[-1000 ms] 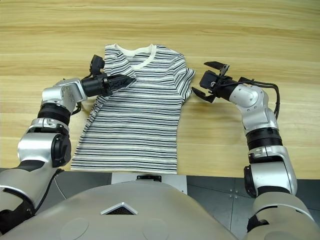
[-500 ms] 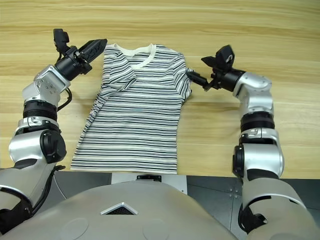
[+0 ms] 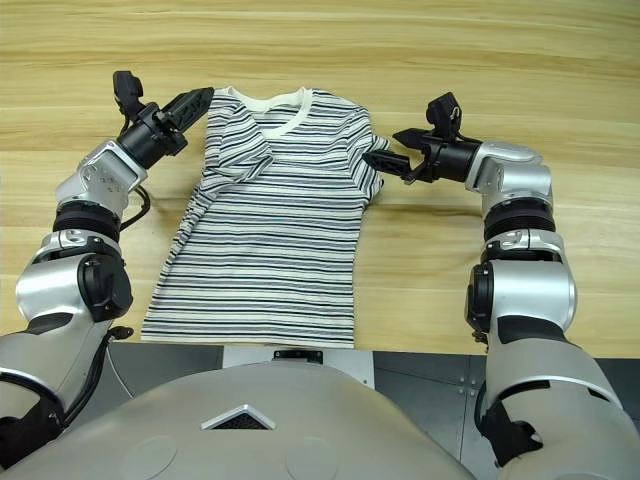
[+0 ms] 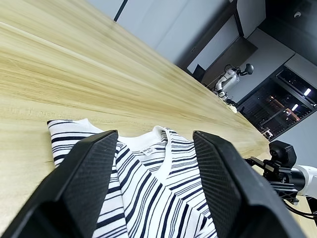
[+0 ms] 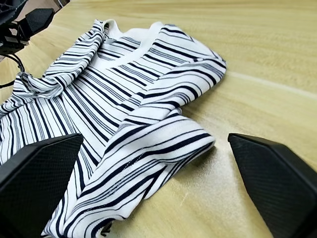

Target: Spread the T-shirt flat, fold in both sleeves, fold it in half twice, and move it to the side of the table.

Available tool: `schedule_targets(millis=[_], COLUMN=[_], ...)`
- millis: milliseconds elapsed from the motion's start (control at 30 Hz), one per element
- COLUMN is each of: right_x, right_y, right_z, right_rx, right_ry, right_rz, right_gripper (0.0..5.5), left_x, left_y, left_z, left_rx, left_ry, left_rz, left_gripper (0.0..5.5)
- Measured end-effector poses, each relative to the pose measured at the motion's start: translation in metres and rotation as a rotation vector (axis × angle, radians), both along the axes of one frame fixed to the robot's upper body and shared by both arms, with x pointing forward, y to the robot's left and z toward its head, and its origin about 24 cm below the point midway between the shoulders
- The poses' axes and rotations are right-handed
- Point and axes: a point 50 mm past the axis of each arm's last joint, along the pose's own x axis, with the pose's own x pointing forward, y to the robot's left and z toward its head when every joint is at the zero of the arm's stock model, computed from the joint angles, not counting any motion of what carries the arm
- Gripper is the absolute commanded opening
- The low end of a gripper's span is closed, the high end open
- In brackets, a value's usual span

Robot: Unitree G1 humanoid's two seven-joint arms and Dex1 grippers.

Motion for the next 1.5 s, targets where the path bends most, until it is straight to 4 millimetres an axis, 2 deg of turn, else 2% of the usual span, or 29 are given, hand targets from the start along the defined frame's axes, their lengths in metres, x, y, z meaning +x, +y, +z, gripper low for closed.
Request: schedule_targets(millis=[300, 333, 400, 567, 667, 1067, 1300, 1500], right_x=[0.001, 0.002, 0.002, 0.002, 0.002, 0.001, -0.001, -0.001], right_y=[0.014, 0.015, 0.015, 0.014, 0.013, 0.011, 0.01, 0.009], right_z=[-0.012, -0.012, -0.013, -0.014, -0.015, -0.017, -0.019, -0.019], right_rx=[0.016, 0.018, 0.019, 0.013, 0.008, 0.001, 0.009, 0.018], right_ry=[-0.018, -0.02, -0.016, -0.007, -0.002, 0.015, 0.029, 0.032], right_rz=[-0.016, -0.019, -0.027, -0.048, -0.05, -0.056, -0.07, -0.072], right_gripper=[5.49, 5.22, 5.08, 4.0, 3.61, 1.41, 0.18, 0.12], left_x=[0.0, 0.0, 0.0, 0.0, 0.0, -0.003, -0.013, -0.005], left_y=[-0.002, -0.002, -0.002, -0.003, -0.004, -0.007, -0.013, -0.015], left_z=[-0.001, -0.001, -0.001, -0.001, -0.001, -0.006, -0.035, -0.036], left_rx=[0.0, 0.0, -0.001, -0.001, -0.004, -0.004, 0.102, 0.218], left_ry=[0.003, 0.003, 0.003, 0.003, 0.004, 0.016, 0.144, 0.16], left_rz=[-0.006, -0.007, -0.008, -0.008, -0.01, -0.019, 0.021, 0.07], left_gripper=[2.84, 2.84, 2.84, 2.84, 2.84, 2.84, 2.84, 2.84])
